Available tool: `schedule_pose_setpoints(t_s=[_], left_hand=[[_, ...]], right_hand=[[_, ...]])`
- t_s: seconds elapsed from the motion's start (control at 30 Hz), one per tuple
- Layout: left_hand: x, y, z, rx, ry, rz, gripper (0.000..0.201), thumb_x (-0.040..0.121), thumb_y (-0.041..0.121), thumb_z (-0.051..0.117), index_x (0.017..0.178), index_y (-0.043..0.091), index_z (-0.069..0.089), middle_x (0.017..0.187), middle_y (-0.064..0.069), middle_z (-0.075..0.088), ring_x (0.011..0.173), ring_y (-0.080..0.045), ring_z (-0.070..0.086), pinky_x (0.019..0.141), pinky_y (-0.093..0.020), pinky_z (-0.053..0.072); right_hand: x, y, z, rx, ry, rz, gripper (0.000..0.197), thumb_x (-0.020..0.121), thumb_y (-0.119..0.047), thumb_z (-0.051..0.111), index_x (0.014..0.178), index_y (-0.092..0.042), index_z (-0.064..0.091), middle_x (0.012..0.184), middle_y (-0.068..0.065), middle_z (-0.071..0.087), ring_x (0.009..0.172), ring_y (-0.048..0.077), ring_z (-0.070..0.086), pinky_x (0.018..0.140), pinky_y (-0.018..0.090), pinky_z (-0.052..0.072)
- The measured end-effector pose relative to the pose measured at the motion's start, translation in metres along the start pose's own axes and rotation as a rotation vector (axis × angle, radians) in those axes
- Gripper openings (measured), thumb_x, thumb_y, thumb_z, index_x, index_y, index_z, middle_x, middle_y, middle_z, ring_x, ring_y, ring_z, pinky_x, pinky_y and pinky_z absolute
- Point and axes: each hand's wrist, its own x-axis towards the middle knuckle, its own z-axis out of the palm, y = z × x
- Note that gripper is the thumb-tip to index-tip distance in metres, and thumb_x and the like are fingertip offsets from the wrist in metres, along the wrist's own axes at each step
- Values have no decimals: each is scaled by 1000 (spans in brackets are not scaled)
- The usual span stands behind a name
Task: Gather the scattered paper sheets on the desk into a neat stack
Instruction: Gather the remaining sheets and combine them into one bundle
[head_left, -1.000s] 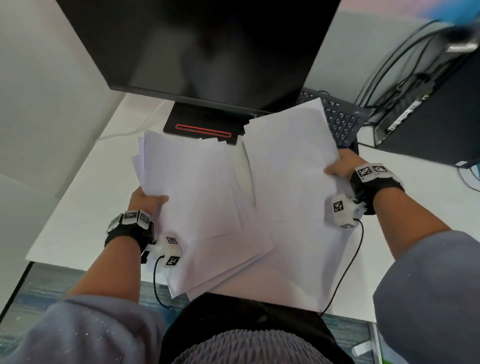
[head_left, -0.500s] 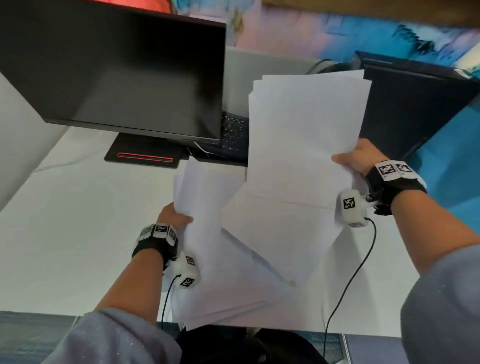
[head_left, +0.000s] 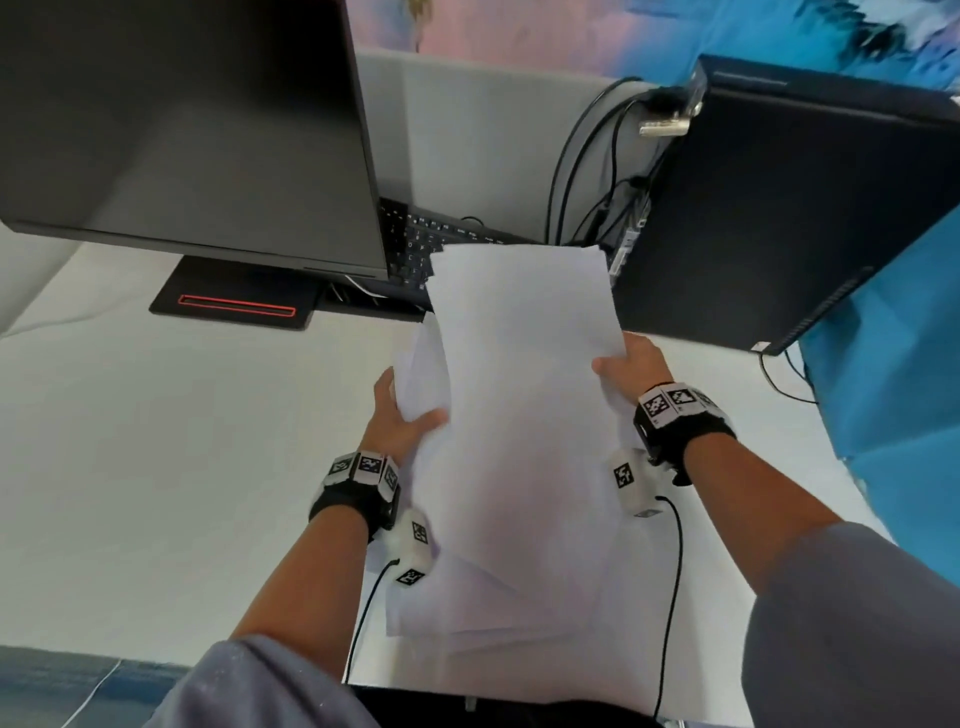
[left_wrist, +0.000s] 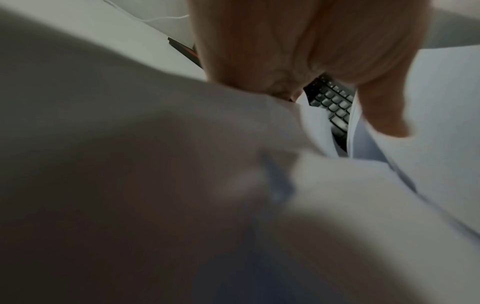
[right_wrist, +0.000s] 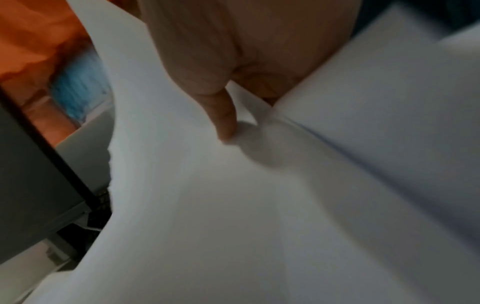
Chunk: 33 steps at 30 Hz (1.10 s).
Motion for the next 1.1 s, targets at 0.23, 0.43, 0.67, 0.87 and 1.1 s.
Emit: schedule_pose_setpoints(t_s=[0.23, 0.43, 0.67, 0.87, 1.1], left_hand=[[-2, -4, 1, 186, -48, 111, 146, 28, 46, 79, 151, 17, 7, 143, 4, 33, 123, -10, 32, 98, -27, 30], [5, -5, 3, 255, 9, 26, 122, 55, 6, 89, 150, 18, 13, 144, -3, 41, 132, -28, 40, 100, -31, 33], [5, -1, 6, 288, 43, -43, 110, 59, 3, 86, 146, 16, 20, 138, -7, 46, 128, -30, 43, 100, -36, 37], [0, 6, 4, 325, 52, -126, 104, 58, 11, 89, 140, 10, 26, 138, -9, 47, 129, -30, 44, 100, -39, 39], [-13, 23, 1, 225, 4, -247, 99, 70, 73, 61, 143, 10, 38, 145, -8, 45, 130, -29, 46, 105, -41, 37]], right_hand=[[22, 19, 29, 120, 96, 50, 24, 90, -15, 49, 108, -11, 64, 99, 8, 61, 93, 27, 55, 78, 26, 37], [46, 8, 9, -28, 335, -63, 23, 92, -19, 42, 101, -9, 60, 98, 19, 64, 91, 35, 59, 81, 40, 45], [30, 6, -30, 199, 671, -292, 27, 97, -14, 41, 114, -4, 59, 98, 18, 68, 78, 17, 54, 65, 15, 36], [10, -34, -89, 311, 771, -512, 30, 96, -15, 40, 113, 1, 58, 85, -16, 56, 72, -10, 54, 70, 6, 43], [0, -26, -75, -25, 427, -53, 33, 93, -4, 38, 119, -3, 58, 109, 13, 61, 103, 26, 60, 70, 16, 42]])
